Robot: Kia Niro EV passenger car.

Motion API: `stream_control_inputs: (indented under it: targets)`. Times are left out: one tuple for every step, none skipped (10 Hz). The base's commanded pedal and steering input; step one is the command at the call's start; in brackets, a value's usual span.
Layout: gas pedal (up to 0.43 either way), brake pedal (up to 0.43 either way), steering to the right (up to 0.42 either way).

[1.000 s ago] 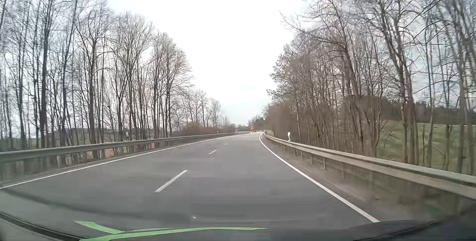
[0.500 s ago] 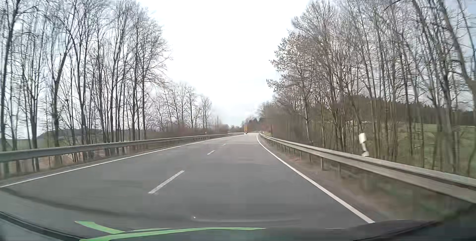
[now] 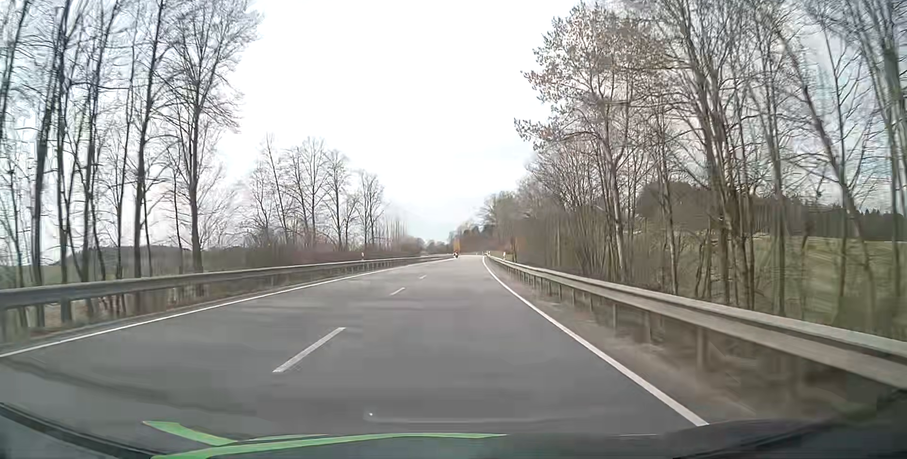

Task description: Follow the waypoints while adhering to traffic rules and regulations

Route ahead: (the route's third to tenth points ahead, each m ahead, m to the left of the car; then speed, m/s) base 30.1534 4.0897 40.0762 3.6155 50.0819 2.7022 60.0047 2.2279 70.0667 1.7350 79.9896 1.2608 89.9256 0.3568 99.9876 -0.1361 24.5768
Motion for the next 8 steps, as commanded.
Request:
stream_control_inputs:
  targets:
    - [0.248,0.000,0.009]
    - [0.260,0.000,0.008]
    - [0.260,0.000,0.008]
    - [0.260,0.000,0.007]
    - [0.260,0.000,0.006]
    - [0.260,0.000,0.006]
    - [0.260,0.000,0.006]
    - [0.260,0.000,0.005]
